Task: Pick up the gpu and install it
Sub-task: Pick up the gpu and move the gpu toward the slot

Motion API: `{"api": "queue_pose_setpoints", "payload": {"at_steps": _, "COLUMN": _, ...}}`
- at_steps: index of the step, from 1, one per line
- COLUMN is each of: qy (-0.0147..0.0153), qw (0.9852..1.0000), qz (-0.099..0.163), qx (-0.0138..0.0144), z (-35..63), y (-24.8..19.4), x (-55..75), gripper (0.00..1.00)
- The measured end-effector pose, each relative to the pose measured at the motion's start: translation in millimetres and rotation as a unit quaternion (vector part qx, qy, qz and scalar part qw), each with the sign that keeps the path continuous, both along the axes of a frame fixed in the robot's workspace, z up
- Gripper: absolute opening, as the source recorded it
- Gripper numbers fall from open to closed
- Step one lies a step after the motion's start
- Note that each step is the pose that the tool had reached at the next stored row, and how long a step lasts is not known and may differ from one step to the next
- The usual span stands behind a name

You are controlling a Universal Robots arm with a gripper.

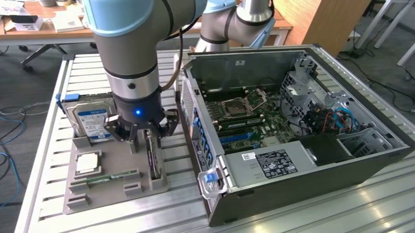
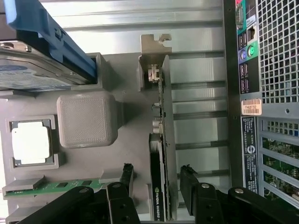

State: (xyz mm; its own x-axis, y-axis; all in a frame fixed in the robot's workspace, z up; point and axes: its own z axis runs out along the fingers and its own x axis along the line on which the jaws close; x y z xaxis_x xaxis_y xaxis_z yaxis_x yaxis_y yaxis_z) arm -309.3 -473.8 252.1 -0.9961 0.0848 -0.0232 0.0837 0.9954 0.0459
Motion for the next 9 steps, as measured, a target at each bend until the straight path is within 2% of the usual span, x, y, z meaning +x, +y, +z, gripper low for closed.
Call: {"api": "queue_pose_setpoints", "payload": {"at_steps": 9, "qy": 0.0001, "qw": 1.0, "qz": 0.0, "qx": 0.0001, "z": -15.3, "y": 0.0, "x": 0.0, "gripper": 0.53}}
